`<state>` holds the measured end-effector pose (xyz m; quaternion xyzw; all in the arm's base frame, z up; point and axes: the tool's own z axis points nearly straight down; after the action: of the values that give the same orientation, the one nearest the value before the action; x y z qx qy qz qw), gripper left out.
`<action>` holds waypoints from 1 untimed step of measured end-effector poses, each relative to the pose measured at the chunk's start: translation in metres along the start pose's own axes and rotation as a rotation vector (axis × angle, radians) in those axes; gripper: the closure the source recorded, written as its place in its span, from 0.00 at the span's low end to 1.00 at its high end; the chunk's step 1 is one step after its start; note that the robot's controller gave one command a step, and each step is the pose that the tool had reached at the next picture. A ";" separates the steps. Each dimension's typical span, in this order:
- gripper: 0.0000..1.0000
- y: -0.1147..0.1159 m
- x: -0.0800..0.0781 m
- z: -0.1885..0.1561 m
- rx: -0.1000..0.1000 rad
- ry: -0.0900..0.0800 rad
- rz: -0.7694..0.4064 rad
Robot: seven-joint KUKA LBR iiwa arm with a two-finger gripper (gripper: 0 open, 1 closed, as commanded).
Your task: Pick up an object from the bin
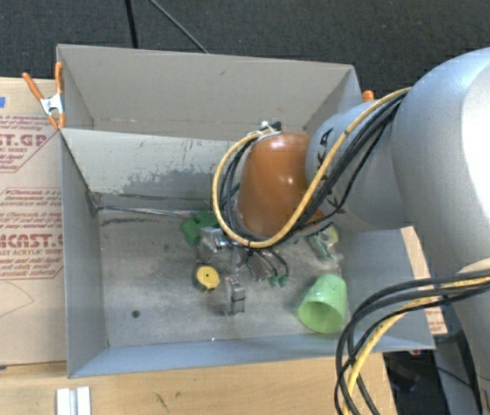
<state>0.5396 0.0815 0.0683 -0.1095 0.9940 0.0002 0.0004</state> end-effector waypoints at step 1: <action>0.00 0.014 -0.003 -0.002 0.000 -0.002 -0.129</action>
Offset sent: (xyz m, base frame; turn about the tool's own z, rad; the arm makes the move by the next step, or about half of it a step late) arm -0.0009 0.0136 0.0017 -0.1289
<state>0.5392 0.0957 0.0700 -0.1732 0.9849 0.0003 0.0015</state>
